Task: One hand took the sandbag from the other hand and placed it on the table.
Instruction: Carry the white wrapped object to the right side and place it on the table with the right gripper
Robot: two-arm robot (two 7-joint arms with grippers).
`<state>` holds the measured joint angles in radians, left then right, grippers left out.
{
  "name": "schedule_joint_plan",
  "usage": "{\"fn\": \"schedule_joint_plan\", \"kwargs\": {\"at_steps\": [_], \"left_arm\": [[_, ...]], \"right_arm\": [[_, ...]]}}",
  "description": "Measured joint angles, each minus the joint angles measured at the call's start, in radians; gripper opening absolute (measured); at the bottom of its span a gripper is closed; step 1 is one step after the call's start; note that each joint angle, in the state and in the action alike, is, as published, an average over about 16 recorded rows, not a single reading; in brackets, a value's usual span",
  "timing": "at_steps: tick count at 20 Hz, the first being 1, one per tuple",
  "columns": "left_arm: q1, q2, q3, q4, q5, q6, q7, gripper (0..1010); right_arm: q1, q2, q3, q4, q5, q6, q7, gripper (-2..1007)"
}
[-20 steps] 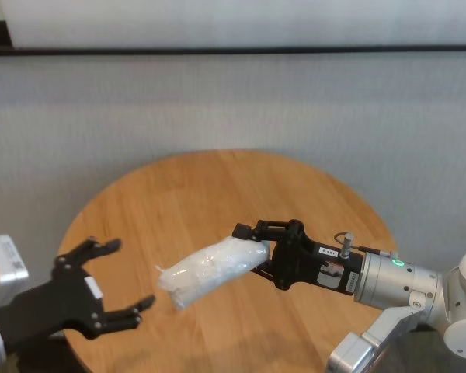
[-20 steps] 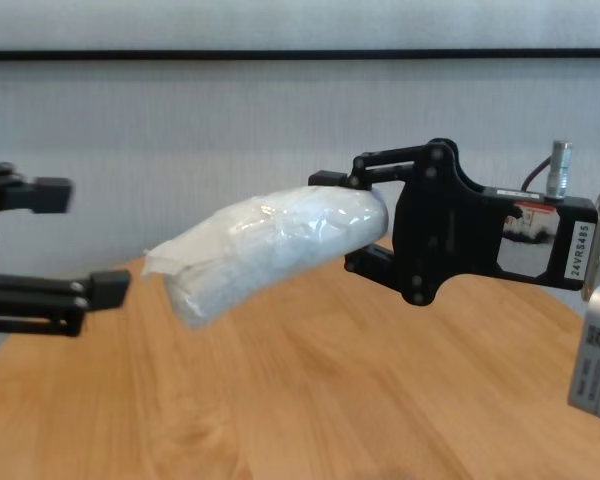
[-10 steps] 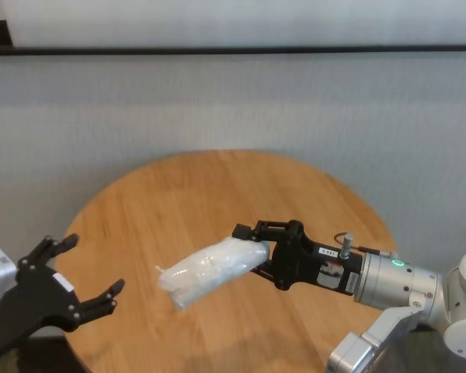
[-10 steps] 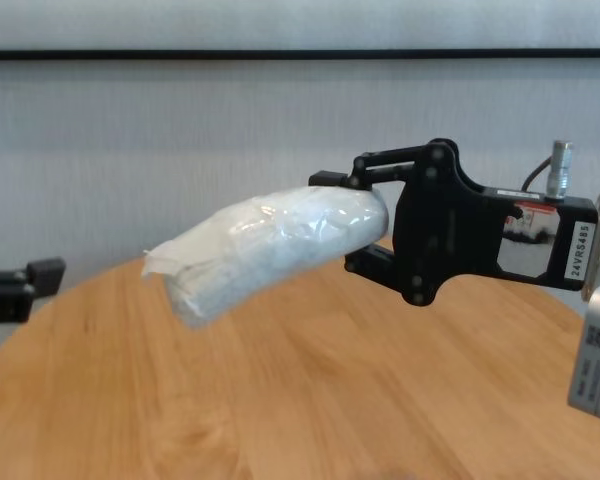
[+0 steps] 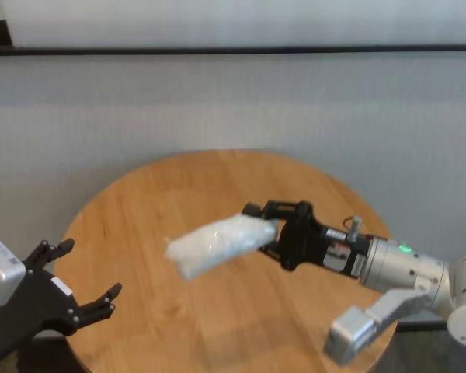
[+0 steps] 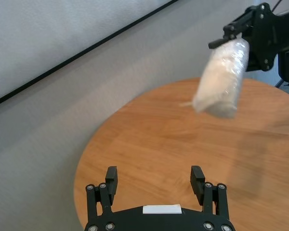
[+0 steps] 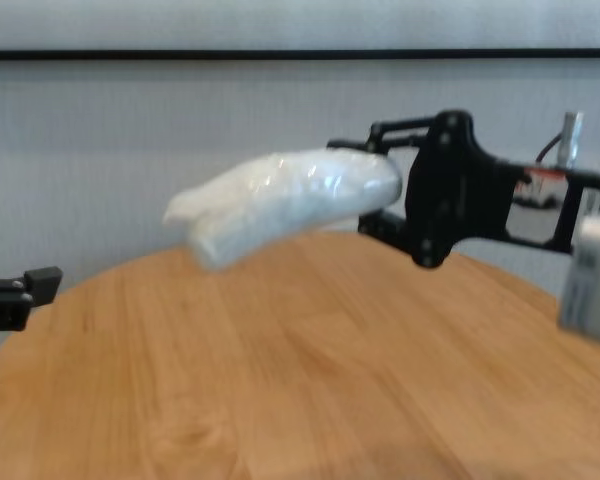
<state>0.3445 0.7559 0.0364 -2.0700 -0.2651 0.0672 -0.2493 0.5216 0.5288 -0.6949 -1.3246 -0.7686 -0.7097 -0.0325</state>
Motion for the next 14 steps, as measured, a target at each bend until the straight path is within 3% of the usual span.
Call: {"fn": "schedule_joint_plan", "kwargs": {"at_steps": [8,14], "left_arm": [[-0.005,0.002,0.004,0.005,-0.003,-0.008,-0.003,1000],[-0.007,0.003,0.006,0.007,-0.005,-0.013,-0.005,1000]], "right_arm": [[0.033,-0.035,0.060,0.061,0.169,0.089,0.128,306],[0.081,-0.053,0.096,0.137,0.228,0.163,0.197,306]]}}
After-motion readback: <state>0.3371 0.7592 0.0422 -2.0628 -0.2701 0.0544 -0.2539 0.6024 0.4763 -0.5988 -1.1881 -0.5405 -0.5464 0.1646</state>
